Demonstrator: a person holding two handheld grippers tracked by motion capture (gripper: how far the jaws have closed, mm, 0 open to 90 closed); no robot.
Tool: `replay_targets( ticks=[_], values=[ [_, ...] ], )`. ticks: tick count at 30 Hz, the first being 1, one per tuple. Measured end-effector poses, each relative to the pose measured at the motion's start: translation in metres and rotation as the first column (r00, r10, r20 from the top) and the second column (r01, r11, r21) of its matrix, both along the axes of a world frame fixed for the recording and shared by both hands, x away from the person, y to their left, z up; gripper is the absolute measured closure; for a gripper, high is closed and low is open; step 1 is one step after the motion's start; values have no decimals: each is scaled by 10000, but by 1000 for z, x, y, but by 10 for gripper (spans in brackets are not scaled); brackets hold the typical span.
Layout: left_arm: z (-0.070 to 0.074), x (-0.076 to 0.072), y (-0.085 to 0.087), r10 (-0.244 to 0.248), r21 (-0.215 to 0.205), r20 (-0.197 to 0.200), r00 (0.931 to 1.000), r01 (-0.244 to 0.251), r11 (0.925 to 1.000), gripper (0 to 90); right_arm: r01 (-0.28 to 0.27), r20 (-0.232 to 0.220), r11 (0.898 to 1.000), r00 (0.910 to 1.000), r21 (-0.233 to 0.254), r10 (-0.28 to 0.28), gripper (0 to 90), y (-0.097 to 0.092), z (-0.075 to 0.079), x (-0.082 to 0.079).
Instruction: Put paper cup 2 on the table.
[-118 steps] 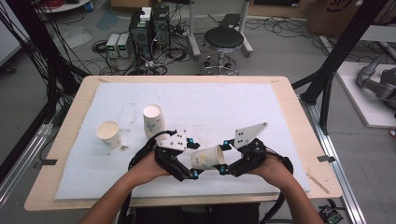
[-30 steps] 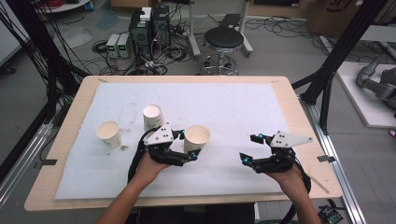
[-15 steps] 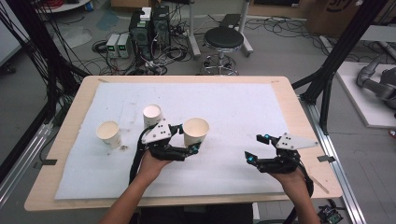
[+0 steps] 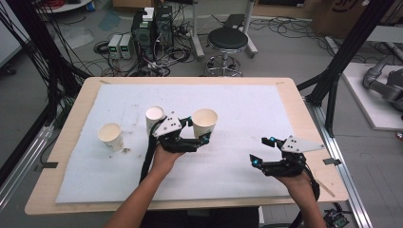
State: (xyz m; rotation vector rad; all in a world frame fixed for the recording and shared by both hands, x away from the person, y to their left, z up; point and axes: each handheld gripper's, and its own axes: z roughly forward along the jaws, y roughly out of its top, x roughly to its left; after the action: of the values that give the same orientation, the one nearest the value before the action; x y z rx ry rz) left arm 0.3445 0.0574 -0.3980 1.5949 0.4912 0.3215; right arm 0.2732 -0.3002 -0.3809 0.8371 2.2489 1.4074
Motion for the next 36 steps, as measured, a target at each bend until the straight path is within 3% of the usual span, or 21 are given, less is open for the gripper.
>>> replay_targets(
  ticks=[5, 14, 21, 32, 34, 36],
  values=[
    [-8, 11, -11, 168, -51, -139, 9998, -169, 9998, 311, 9, 49, 10000, 10000, 25, -9, 213, -1, -1, -2],
    [-25, 24, -30, 369, 448, -431, 9984, -349, 9984, 308, 45, 99, 9999, 9999, 102, -46, 213, -2, -2, -1],
    [-39, 30, -45, 318, 1325, -700, 9970, -223, 9909, 308, 93, -3, 9999, 10000, 56, -93, 213, -2, -5, -1],
    [-52, 32, -61, 308, 2564, -1235, 9919, 19, 9666, 314, 72, -24, 10000, 10000, 61, -72, 214, -2, -4, -1],
    [-54, 32, -63, 379, 2943, -1313, 9906, 24, 9557, 315, 58, 25, 10000, 10000, 55, -58, 214, -3, -4, -1],
    [-56, 31, -64, 414, 3454, -1369, 9897, 85, 9384, 315, 68, -2, 10000, 10000, 61, -68, 214, -3, -4, -1]
  ],
)
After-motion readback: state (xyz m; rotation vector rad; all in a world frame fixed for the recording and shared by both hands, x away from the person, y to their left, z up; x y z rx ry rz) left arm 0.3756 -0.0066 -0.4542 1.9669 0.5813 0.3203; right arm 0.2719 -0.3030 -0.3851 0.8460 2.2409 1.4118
